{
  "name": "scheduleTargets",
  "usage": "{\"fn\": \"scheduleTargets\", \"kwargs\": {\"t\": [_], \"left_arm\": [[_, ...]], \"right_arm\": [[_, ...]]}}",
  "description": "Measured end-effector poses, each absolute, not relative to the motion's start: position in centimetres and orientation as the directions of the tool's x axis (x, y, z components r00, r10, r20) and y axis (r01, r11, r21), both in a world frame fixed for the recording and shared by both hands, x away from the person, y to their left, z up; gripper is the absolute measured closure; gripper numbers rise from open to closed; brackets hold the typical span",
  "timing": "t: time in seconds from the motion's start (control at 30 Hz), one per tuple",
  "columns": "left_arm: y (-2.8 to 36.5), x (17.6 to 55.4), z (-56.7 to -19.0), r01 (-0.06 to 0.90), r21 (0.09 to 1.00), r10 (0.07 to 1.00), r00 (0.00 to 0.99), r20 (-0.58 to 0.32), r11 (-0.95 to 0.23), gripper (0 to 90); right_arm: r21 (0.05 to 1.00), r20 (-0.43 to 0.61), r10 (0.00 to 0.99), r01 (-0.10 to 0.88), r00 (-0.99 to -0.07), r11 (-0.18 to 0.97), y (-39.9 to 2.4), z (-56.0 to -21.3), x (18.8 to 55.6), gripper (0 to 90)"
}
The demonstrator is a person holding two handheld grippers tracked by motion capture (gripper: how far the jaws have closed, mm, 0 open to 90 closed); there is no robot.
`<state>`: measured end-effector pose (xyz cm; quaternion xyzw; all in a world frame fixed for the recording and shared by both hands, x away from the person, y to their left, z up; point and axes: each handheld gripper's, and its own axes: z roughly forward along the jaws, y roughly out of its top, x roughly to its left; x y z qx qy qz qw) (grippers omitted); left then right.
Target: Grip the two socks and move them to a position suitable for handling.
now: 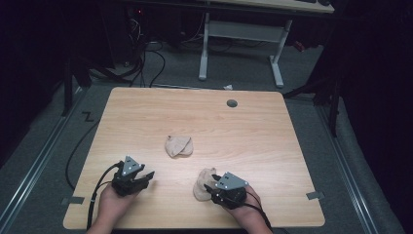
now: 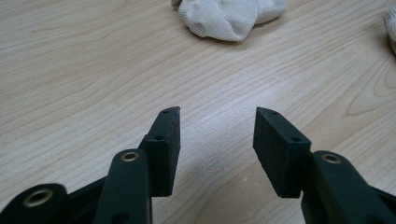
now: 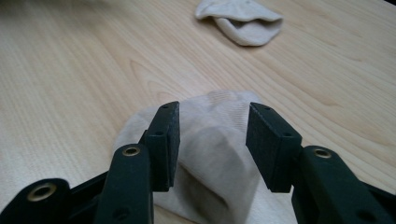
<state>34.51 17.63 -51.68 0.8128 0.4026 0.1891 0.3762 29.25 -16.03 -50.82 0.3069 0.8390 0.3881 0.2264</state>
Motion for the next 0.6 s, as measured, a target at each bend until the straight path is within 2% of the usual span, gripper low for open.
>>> {"fn": "scheduleTargets", "kwargs": {"t": [0.33,0.6], "left_arm": [[17.3,34.5,-51.8,0.511,0.759,0.791,0.612,0.009,-0.404,51.8],[17.3,34.5,-51.8,0.508,0.760,0.789,0.614,0.010,-0.405,51.7]], "right_arm": [[0.764,-0.175,0.637,0.305,-0.750,0.569,-13.5,-51.2,29.3,55.0],[0.744,-0.168,0.646,0.334,-0.745,0.578,-13.2,-51.7,30.1,57.5]]}}
